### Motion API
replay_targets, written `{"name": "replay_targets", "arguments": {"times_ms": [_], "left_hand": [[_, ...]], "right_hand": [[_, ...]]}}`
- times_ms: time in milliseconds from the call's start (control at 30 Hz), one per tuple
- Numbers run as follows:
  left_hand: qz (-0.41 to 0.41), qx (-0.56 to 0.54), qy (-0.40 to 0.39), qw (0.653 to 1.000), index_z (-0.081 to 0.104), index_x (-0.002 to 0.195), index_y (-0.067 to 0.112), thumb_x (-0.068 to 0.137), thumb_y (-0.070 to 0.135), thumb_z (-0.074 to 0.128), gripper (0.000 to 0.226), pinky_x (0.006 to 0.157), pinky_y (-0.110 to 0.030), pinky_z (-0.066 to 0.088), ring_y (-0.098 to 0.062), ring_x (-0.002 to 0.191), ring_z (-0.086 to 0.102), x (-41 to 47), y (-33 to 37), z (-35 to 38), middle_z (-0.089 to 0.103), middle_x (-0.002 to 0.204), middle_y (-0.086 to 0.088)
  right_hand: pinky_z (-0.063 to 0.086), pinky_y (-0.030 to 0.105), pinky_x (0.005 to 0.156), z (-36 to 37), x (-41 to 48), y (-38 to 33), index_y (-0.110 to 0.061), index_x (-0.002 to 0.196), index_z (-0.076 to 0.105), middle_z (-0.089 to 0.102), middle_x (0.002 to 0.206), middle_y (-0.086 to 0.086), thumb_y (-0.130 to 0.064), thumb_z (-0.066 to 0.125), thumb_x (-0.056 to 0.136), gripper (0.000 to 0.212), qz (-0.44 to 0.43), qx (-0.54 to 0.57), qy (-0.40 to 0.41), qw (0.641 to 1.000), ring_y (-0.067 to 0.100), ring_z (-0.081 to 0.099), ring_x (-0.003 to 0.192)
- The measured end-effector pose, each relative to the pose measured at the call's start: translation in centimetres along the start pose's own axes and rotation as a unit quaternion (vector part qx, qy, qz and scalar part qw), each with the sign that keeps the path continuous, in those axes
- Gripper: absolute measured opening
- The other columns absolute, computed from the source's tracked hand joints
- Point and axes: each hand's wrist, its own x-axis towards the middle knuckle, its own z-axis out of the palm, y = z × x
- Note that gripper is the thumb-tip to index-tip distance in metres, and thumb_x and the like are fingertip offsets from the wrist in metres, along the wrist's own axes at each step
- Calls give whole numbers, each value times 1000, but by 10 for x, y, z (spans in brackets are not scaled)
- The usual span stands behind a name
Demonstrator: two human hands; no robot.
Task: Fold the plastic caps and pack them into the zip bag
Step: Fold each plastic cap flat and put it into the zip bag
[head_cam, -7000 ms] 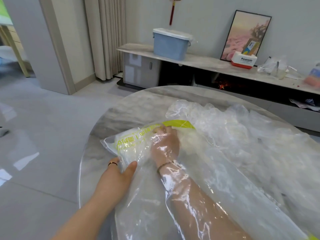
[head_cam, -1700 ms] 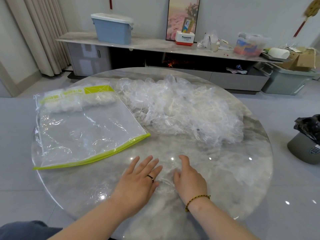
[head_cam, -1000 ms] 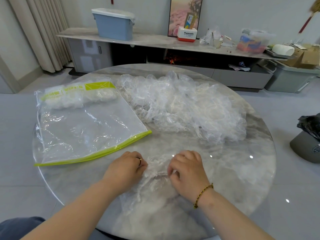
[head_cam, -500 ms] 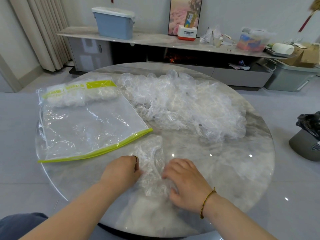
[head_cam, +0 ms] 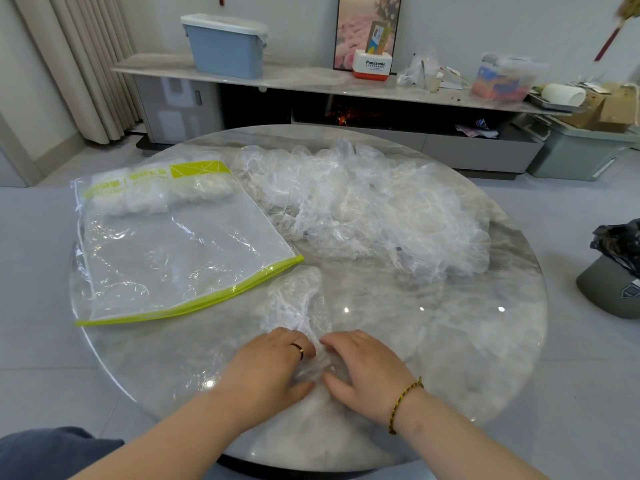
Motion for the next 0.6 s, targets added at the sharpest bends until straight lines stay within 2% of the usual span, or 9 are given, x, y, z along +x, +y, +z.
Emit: {"name": "replay_targets", "arguments": {"times_ms": [67,133,200,267,333,400,467,533,600], "left_hand": [[-10,1,25,1000,57,56,29,58,39,36,24,52,-10,36,2,59,53,4,-2,4,56,60,21],[-46,-9,42,998,62,61,30,60,37,33,30,48,-10,36,-1,58,59,6,0,3,60,62,18],[-94,-66,51,992,64,84,26,65,44,28,45,60,-18,40,-8,77,62,9,-2,0,65,80,8],[-139,-167,21,976,58,86,28,64,52,27,45,72,-26,42,-17,87,60,7,-6,0,67,90,0],[-161,-246,21,956,50,74,35,62,53,34,27,76,-29,45,-22,84,62,6,-7,1,68,86,-5],[-190,-272,24,943,49,71,35,72,41,45,7,78,-32,48,-24,84,64,8,-5,1,69,81,-7],[-220,-286,37,932,48,73,35,87,27,55,17,78,-30,48,-22,82,65,11,-3,-1,68,74,2],[-248,-268,59,929,45,75,38,90,17,56,28,76,-27,47,-17,79,64,13,-4,-2,64,70,11],[-263,-232,79,933,45,80,37,90,17,57,25,74,-26,46,-15,75,60,13,-7,-3,59,66,15]], "right_hand": [[27,17,97,-5,0,3,-18,136,36,47,130,-3,-40,57,84,60,-1,30,-20,999,14,40,120],[24,17,101,-11,-2,3,-21,139,30,43,133,-5,-34,65,80,70,13,43,-43,998,13,38,122],[22,19,101,-10,-1,4,-23,140,29,43,133,-5,-29,63,81,68,24,15,-43,999,13,36,122],[25,18,94,-5,2,5,-23,134,38,50,124,-3,-25,57,85,53,30,18,-3,999,15,41,116],[30,15,84,2,7,9,-20,121,53,56,108,1,-25,52,85,36,69,85,59,992,15,47,103],[36,16,79,7,14,12,-14,105,63,58,94,-1,-23,51,88,23,125,165,108,972,13,52,93],[43,21,78,9,21,12,-11,86,66,61,80,-5,-19,53,90,15,173,222,137,950,13,58,84],[47,25,76,8,27,9,-18,66,57,60,64,-7,-20,54,89,23,206,263,142,932,15,62,77],[46,23,73,7,33,6,-24,59,50,58,57,-9,-24,54,89,30,234,261,135,927,15,63,73]]}}
